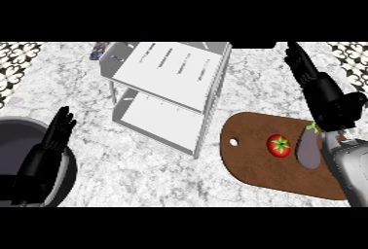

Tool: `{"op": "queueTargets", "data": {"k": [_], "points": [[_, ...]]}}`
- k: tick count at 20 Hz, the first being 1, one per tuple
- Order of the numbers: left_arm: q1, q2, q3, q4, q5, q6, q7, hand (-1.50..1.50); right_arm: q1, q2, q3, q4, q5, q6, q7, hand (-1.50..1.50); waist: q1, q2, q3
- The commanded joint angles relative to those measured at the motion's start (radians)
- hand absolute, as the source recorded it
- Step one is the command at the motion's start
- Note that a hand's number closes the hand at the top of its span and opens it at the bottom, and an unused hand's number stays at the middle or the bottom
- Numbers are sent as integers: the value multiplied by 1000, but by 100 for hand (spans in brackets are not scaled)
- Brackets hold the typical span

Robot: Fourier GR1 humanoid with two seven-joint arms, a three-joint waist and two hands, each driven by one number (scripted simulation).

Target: Pick the tomato from the cutting board and place it in the tiered basket

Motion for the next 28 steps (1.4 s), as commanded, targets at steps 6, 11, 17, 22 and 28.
{"op": "queueTargets", "data": {"k": [6, 11, 17, 22, 28], "points": [[110, -62, 4, 117, -28, 118, 65, 0, 130, -96, -298, -46, 223, -443, 20, 150, -125, 8, -13], [156, -87, -6, 95, -4, 131, 86, 0, 280, 77, -512, 9, 218, -809, 88, -150, -173, 9, -9], [125, -141, -81, 155, -60, 136, 51, 0, 516, 267, -384, -281, 350, -940, 52, -150, -82, 14, -14], [61, -148, -92, 140, -71, 156, 112, 0, 674, 288, -201, -301, 462, -779, 289, -150, -58, 24, -20], [31, -144, -103, 172, -85, 134, 99, 0, 760, 198, -113, -293, 676, -610, 579, -150, -10, 38, -24]]}}
